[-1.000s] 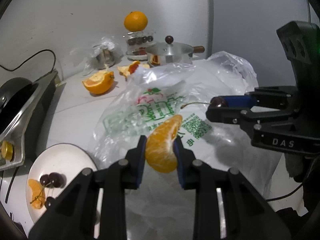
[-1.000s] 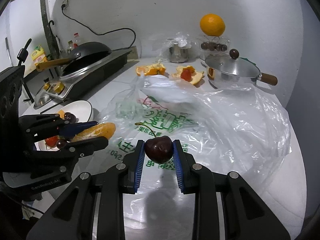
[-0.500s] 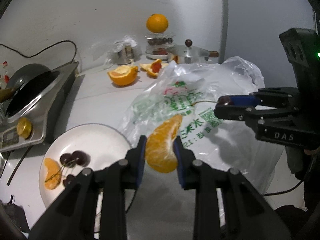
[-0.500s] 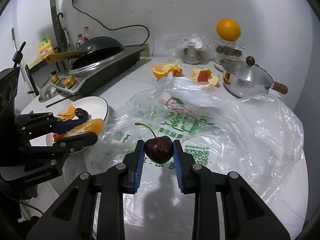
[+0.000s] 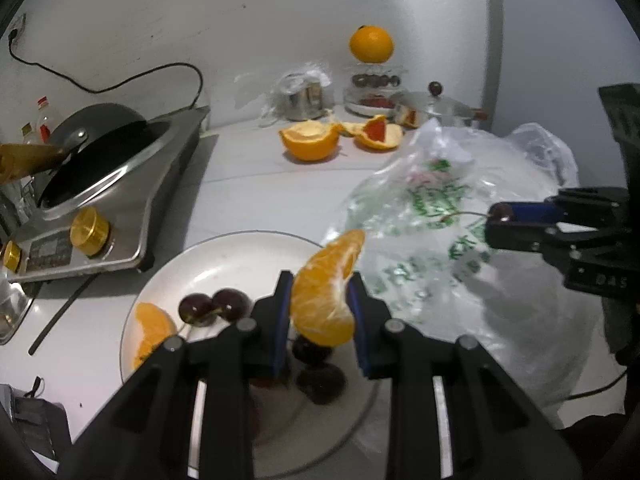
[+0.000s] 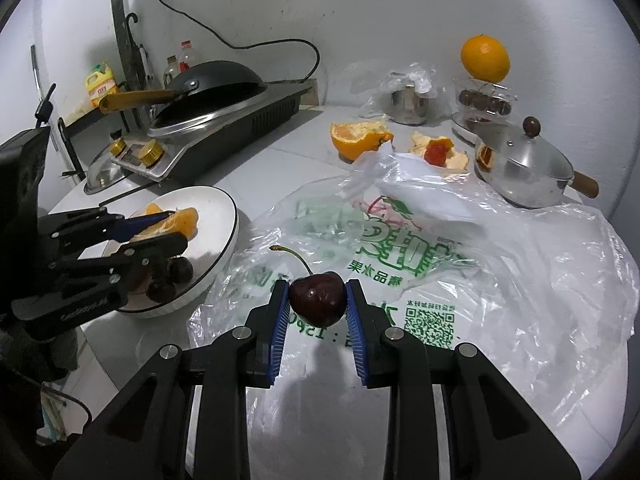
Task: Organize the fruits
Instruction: 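Open the left tool over the plate while the right tool releases the cherry, then raise both tools away from the white plate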
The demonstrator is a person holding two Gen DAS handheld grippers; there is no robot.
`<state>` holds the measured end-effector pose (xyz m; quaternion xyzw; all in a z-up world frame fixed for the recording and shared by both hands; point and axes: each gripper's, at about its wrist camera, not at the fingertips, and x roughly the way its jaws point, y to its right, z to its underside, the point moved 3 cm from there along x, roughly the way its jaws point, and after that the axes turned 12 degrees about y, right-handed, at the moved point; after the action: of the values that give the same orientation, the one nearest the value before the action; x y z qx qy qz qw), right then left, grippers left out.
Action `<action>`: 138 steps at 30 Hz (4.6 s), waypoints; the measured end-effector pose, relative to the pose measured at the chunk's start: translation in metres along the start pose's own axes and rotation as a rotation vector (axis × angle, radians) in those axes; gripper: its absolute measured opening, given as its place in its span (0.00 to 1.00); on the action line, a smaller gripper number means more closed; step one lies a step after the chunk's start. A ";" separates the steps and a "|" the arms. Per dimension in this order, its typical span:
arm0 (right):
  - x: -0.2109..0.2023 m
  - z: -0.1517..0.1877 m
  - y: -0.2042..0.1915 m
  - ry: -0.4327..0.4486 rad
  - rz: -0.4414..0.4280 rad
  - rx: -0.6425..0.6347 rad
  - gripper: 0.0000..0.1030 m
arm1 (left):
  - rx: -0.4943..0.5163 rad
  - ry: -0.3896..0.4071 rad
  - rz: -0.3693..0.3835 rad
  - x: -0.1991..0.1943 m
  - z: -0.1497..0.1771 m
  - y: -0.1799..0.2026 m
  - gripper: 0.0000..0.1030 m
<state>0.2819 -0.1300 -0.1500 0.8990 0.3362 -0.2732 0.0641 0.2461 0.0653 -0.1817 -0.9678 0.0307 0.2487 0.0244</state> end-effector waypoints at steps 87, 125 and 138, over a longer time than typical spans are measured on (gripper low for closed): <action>0.144 -0.050 -0.130 -0.097 -0.098 -0.173 0.29 | -0.259 0.036 -0.148 -0.024 0.040 -0.150 0.70; 0.067 -0.051 -0.130 -0.026 -0.048 -0.177 0.40 | -0.204 0.123 -0.119 -0.074 0.024 -0.102 0.85; 0.007 -0.037 -0.113 0.024 0.012 -0.163 0.40 | -0.157 0.184 -0.069 -0.103 0.015 -0.056 0.85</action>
<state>0.2306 -0.0285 -0.1153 0.8960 0.3527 -0.2337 0.1348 0.1529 0.1265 -0.1437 -0.9859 -0.0198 0.1595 -0.0460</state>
